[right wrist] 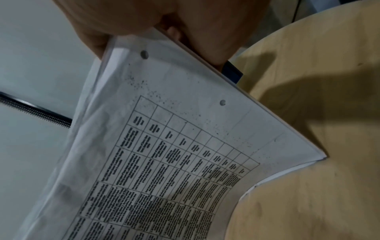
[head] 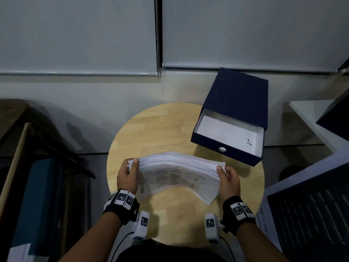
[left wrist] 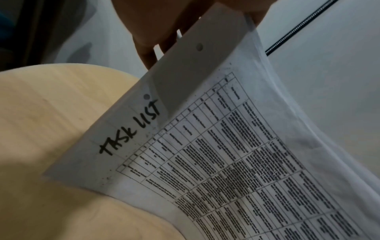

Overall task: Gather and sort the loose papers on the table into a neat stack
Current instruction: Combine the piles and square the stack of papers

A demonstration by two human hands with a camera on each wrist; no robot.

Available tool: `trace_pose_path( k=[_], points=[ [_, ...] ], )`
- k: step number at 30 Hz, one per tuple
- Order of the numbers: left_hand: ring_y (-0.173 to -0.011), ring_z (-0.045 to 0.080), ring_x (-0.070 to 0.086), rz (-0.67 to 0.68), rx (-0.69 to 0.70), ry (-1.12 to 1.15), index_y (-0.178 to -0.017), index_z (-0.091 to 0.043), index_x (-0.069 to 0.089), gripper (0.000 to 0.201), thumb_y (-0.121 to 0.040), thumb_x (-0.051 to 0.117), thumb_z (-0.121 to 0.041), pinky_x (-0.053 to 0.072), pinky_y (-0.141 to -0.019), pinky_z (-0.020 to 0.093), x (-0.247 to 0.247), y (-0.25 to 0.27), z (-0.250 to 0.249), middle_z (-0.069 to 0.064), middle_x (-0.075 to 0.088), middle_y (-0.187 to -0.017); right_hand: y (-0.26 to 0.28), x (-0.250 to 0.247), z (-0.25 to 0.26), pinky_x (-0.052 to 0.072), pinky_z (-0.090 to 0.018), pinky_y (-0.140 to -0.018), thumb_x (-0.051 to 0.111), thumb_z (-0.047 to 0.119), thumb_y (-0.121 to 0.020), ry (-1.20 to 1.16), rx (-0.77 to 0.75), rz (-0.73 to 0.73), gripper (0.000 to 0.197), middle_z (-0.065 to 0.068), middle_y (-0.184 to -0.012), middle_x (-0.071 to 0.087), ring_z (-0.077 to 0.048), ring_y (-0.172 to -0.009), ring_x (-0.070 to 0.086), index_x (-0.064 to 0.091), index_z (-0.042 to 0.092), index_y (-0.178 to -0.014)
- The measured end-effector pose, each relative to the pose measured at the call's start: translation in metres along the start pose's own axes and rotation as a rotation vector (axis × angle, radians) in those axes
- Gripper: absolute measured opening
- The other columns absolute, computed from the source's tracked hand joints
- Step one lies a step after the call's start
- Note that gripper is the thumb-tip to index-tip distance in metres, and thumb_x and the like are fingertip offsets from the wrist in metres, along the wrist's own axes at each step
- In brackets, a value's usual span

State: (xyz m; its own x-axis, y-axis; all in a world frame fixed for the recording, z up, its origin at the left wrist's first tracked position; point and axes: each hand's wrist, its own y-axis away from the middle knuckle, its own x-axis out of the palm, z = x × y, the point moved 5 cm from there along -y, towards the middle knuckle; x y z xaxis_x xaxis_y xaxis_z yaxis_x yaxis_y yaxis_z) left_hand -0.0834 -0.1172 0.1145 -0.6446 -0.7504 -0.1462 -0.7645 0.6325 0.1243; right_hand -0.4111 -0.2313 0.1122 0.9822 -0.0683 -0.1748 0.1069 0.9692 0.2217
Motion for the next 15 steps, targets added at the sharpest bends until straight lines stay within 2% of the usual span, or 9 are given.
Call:
trace_pose_path(
  k=[2, 3, 7, 9, 11, 13, 15],
  points=[
    [-0.077, 0.016, 0.056, 0.015, 0.005, 0.024, -0.091, -0.018, 0.06, 0.024, -0.096, 0.05, -0.039, 0.041, -0.065, 0.028, 0.001, 0.001, -0.001, -0.002, 0.061, -0.082, 0.002, 0.001, 0.006, 0.052, -0.036, -0.068, 0.061, 0.034, -0.094, -0.027, -0.03, 0.029, 0.017, -0.004, -0.09, 0.067, -0.029, -0.082, 0.065, 0.058, 0.018, -0.09],
    [-0.077, 0.016, 0.057, 0.025, 0.011, 0.031, -0.092, -0.017, 0.06, 0.024, -0.097, 0.05, -0.038, 0.042, -0.066, 0.028, 0.003, 0.002, -0.003, -0.002, 0.061, -0.083, 0.003, 0.002, 0.009, 0.052, -0.035, -0.067, 0.06, 0.036, -0.095, -0.032, -0.038, 0.035, 0.017, -0.004, -0.091, 0.066, -0.025, -0.081, 0.064, 0.06, 0.019, -0.091],
    [-0.082, 0.018, 0.058, 0.049, 0.018, 0.005, -0.09, -0.022, 0.061, 0.013, -0.094, 0.056, -0.033, 0.043, -0.066, 0.028, 0.004, 0.003, -0.007, -0.001, 0.063, -0.086, 0.003, 0.005, 0.008, 0.056, -0.041, -0.073, 0.059, 0.059, -0.084, 0.004, -0.014, 0.052, 0.034, -0.007, -0.094, 0.068, -0.025, -0.082, 0.066, 0.063, 0.025, -0.086],
    [-0.081, 0.015, 0.056, 0.064, 0.016, 0.013, -0.089, -0.023, 0.061, 0.02, -0.091, 0.055, -0.042, 0.042, -0.066, 0.027, 0.003, 0.002, -0.009, -0.003, 0.062, -0.086, 0.003, 0.004, 0.01, 0.055, -0.04, -0.07, 0.057, 0.069, -0.074, 0.017, -0.008, 0.054, 0.048, -0.009, -0.091, 0.068, -0.025, -0.08, 0.065, 0.062, 0.022, -0.082],
    [-0.079, 0.012, 0.056, 0.057, 0.013, -0.019, -0.085, -0.026, 0.062, 0.031, -0.081, 0.054, -0.056, 0.04, -0.064, 0.026, 0.0, 0.001, -0.01, -0.004, 0.063, -0.084, 0.001, 0.003, 0.015, 0.054, -0.039, -0.069, 0.06, 0.075, -0.068, 0.025, -0.018, 0.028, 0.053, -0.01, -0.088, 0.066, -0.025, -0.078, 0.064, 0.058, 0.023, -0.077],
    [-0.074, 0.011, 0.056, 0.046, 0.001, -0.037, -0.078, -0.027, 0.063, 0.039, -0.072, 0.054, -0.064, 0.039, -0.063, 0.026, -0.002, 0.0, -0.009, -0.001, 0.063, -0.079, -0.001, 0.003, 0.022, 0.056, -0.042, -0.072, 0.064, 0.071, -0.069, 0.028, -0.025, -0.006, 0.046, -0.012, -0.09, 0.067, -0.028, -0.081, 0.066, 0.056, 0.027, -0.073],
    [-0.069, 0.014, 0.053, 0.036, -0.019, -0.023, -0.074, -0.021, 0.064, 0.039, -0.078, 0.056, -0.059, 0.037, -0.062, 0.027, -0.003, -0.001, -0.008, 0.002, 0.061, -0.073, -0.003, 0.004, 0.024, 0.056, -0.043, -0.074, 0.067, 0.059, -0.077, 0.033, -0.016, -0.04, 0.034, -0.011, -0.089, 0.068, -0.03, -0.083, 0.066, 0.055, 0.027, -0.072]
  ],
)
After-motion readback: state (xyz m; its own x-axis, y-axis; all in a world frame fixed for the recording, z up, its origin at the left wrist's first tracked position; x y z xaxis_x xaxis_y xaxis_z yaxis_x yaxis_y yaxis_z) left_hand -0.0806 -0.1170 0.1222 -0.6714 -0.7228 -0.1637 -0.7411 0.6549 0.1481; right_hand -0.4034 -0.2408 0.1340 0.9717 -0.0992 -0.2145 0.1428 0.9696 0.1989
